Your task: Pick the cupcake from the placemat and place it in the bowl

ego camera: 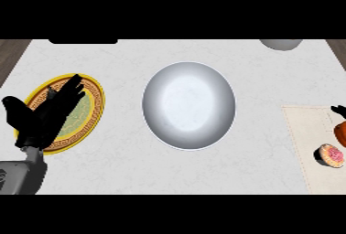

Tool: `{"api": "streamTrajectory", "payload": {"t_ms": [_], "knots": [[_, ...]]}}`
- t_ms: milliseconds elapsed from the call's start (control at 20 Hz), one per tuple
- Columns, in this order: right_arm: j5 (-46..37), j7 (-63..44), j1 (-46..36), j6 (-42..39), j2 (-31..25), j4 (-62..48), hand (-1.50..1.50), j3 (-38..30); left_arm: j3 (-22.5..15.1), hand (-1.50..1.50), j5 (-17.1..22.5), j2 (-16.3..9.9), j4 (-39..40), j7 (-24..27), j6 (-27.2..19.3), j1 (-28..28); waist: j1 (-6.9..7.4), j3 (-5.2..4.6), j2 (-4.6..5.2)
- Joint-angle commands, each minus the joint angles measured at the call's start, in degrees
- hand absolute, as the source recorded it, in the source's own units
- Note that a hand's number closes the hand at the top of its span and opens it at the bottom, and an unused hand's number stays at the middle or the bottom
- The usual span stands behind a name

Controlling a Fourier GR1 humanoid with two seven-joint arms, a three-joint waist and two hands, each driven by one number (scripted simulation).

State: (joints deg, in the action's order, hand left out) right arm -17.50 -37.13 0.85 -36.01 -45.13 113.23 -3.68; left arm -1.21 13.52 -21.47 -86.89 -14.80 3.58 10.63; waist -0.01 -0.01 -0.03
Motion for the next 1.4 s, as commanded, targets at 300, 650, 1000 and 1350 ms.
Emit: {"api": "streamTrajectory", "payload": {"t_ms": [300,650,1000,1350], "knots": [[-11.8,7.29,1.74,0.94,6.78,-5.68,-1.5,0.85,3.88,0.0,0.25,0.09,-4.71,-4.94,2.94,-1.22,0.01,0.02,-0.04],[-13.63,9.41,-7.62,-2.46,8.81,-16.04,-1.5,-0.57,4.22,0.0,-3.55,3.55,4.04,-3.62,2.23,6.95,-0.09,0.0,0.09],[-19.6,13.37,-3.89,-1.55,10.96,-17.23,-1.5,0.0,8.04,0.0,-2.56,1.72,1.45,0.69,7.63,-1.18,0.09,0.0,0.01],[-25.0,13.89,-3.75,1.1,14.96,-19.97,-1.5,-0.03,7.13,0.0,-5.25,4.95,0.9,0.69,6.96,-0.85,-0.05,0.0,-0.01]]}}
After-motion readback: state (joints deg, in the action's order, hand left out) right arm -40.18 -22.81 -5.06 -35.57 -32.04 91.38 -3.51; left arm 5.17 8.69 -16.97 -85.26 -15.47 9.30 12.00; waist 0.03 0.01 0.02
